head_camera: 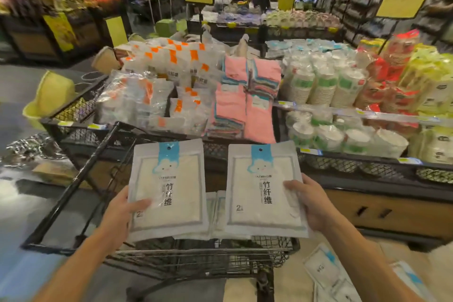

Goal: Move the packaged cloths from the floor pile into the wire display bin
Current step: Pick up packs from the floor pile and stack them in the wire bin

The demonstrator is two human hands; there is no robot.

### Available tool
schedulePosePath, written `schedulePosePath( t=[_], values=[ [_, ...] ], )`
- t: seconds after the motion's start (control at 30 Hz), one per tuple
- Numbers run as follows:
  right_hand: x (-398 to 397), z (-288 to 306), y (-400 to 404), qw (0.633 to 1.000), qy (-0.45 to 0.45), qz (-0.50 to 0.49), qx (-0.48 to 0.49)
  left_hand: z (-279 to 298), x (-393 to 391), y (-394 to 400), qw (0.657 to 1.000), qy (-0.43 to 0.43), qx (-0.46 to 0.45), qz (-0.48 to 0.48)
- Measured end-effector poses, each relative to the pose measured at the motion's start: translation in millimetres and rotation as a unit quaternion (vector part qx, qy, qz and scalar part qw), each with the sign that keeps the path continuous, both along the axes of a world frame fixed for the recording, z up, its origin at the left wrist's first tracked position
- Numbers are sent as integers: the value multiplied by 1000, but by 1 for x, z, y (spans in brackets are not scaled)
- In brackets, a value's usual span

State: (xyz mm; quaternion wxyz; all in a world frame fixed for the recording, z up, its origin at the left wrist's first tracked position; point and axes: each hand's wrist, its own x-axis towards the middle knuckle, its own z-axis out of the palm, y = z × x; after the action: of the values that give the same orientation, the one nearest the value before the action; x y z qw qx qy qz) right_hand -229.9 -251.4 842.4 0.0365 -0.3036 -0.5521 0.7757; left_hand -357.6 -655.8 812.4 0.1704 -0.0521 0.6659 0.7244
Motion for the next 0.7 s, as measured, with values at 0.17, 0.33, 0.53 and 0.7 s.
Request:
schedulePosePath(
  t=[0.17, 0.33, 0.53, 0.7],
  values=[
    [-38, -27, 7, 1000, -29, 7, -7, -27, -28, 9, 999, -28, -12, -15],
    [-82, -68, 30, 997, -78, 19, -1, -55, -55, 32, 997, -59, -36, -18],
    [-129, -132, 48, 989, -143, 28, 6, -106, -89, 43, 983, -130, -128, -5],
    [-160, -203, 50, 979, -201, 40, 8, -176, -127, 51, 969, -176, -169, -33]
  ],
)
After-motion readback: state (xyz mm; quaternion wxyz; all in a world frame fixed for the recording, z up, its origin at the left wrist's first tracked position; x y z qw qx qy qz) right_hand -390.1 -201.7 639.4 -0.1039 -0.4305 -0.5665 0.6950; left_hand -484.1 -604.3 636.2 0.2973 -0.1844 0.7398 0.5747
